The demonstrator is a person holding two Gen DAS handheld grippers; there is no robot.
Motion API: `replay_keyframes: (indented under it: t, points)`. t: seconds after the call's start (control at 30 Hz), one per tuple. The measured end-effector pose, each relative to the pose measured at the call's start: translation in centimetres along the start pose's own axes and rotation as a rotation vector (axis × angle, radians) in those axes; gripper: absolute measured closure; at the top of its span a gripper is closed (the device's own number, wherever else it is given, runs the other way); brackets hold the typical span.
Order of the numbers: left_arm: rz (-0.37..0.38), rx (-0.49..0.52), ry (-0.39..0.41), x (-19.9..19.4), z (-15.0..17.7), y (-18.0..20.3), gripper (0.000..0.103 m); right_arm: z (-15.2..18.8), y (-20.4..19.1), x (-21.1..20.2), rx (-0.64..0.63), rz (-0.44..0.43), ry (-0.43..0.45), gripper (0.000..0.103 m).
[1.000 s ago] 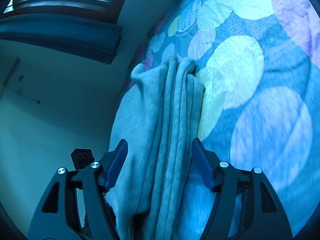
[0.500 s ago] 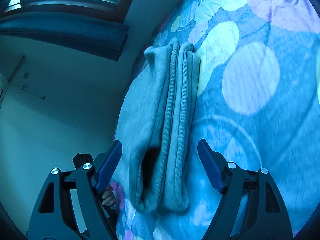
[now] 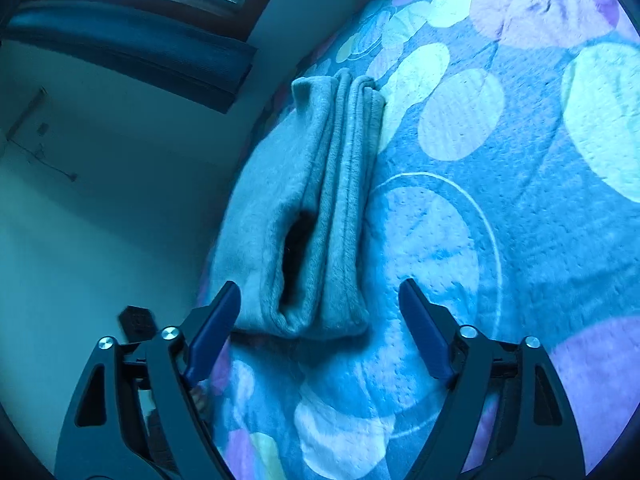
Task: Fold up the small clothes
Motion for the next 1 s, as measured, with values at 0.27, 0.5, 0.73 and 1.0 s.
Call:
replay_keyframes:
  t: [0.27,0.5,0.73,1.0]
  points:
    - [-0.116,0.039,0.045,-0.9,0.6,-0.5,0.021,2.4,-0.6,0.0,-0.126,0.232,0.008,0.010]
    - [-0.169,0.029,0.075,-1.8,1.3,-0.4,0.021,3.8,-1.5,0.8,-0.241,0.424,-0.003,0.009]
    - [-0.224,0.046,0.133,-2.7,1.1,-0.1,0.018,4.1,-2.2,0.8,-0.302,0.496,0.011,0.009]
    - [-0.281,0.055,0.165,-3.1,0.8,0.0,0.017,4.1,-2.6,1.0,-0.346,0.525,0.013,0.009]
Point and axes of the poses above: each gripper's, at about its wrist camera, not at the fingertips, and x roughly the way its jaws point, y to its right, z to its underside, the point moved 8 cm from there along x, roughly the way its jaws point, and after that the axes turned 13 degrees about -z, right-handed, at the moved point
